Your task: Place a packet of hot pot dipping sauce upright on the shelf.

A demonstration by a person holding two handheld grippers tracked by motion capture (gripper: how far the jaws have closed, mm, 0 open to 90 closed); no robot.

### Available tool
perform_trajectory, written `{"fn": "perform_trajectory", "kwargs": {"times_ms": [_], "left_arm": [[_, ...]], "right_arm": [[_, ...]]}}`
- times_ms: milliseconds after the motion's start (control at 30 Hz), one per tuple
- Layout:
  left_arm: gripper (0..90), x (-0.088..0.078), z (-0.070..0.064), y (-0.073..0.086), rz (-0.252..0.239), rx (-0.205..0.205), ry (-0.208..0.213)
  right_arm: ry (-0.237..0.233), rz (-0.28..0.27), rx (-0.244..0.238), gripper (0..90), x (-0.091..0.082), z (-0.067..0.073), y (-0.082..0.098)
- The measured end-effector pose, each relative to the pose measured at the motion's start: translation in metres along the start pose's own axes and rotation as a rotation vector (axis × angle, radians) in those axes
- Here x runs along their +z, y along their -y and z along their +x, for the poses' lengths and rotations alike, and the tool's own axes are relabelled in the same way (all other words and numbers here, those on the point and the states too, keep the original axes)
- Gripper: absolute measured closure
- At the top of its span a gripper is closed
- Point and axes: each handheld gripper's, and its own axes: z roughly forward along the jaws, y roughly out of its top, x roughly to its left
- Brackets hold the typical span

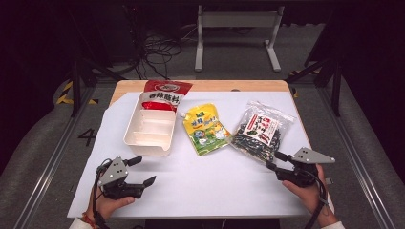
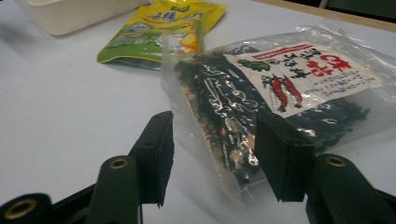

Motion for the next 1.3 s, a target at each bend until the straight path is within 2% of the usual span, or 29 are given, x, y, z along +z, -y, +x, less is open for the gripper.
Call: {"fn": "perform_trajectory", "kwargs": {"times_ms": [133, 467, 533, 733, 900, 1000, 1100, 1167, 1300], "left_arm": [[18.8, 0.009, -0.002, 0.003, 0.041, 0.016, 0.011], [18.9, 0.019, -0.007, 0.005, 0.085, 0.046, 0.037], [18.9, 0.02, -0.008, 0.005, 0.094, 0.056, 0.039], [18.8, 0.023, -0.008, 0.006, 0.111, 0.067, 0.046], [18.8, 0.024, -0.009, 0.007, 0.119, 0.075, 0.054], [18.8, 0.025, -0.009, 0.007, 0.122, 0.077, 0.057], [18.8, 0.026, -0.01, 0.007, 0.125, 0.078, 0.061], [18.7, 0.026, -0.01, 0.007, 0.128, 0.079, 0.063], [18.5, 0.027, -0.01, 0.007, 0.131, 0.078, 0.069]], "right_arm": [[0.029, -0.004, 0.021, 47.6, 0.0, -0.011, -0.001], [0.081, 0.018, 0.085, 40.8, 0.014, -0.037, -0.001], [0.089, 0.044, 0.112, 37.0, 0.021, -0.044, 0.0], [0.101, 0.07, 0.183, 29.8, 0.037, -0.057, 0.002], [0.097, 0.091, 0.206, 25.6, 0.048, -0.059, 0.003], [0.099, 0.101, 0.246, 19.7, 0.054, -0.059, 0.002], [0.107, 0.109, 0.265, 13.4, 0.059, -0.061, 0.001], [0.107, 0.124, 0.299, 10.1, 0.062, -0.063, 0.001], [0.113, 0.133, 0.307, 7.6, 0.065, -0.064, 0.0]]}}
